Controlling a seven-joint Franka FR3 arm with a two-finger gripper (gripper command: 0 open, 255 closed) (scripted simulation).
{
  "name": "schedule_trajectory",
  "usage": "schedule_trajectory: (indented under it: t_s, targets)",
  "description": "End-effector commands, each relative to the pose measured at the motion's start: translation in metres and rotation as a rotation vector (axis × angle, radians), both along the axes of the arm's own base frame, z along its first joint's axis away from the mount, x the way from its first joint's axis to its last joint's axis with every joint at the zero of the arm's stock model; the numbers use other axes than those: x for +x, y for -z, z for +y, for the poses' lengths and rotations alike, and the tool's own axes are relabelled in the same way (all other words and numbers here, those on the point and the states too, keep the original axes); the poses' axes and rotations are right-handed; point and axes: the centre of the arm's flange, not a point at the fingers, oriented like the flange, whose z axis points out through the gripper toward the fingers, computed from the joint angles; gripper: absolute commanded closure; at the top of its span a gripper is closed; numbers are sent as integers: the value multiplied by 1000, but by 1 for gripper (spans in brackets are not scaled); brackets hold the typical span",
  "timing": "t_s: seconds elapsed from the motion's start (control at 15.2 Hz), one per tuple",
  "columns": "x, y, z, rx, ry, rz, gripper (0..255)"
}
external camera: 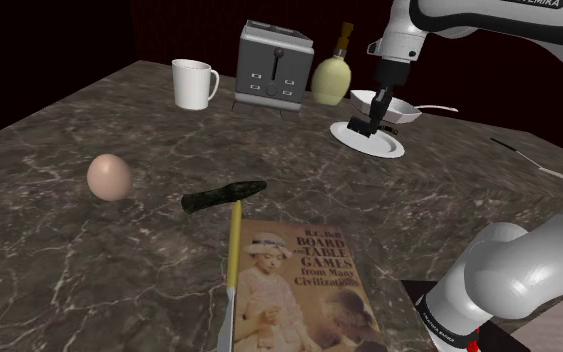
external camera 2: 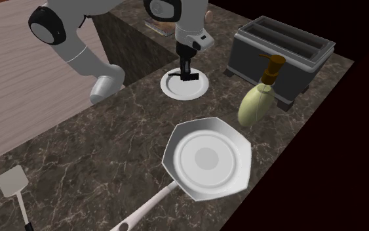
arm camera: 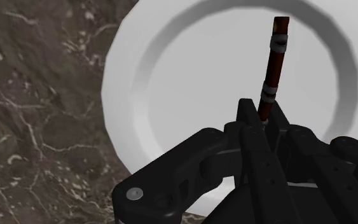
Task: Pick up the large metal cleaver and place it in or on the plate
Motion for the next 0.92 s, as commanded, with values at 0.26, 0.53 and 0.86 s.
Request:
schedule_trajectory:
  t_s: [0.26, 0.53, 0.86]
  targets:
    - [0, 0, 0, 0, 0, 0, 0]
    - [3, -26, -1, 0, 0, 0, 0]
    - [5, -50, -1, 0, 0, 0, 0]
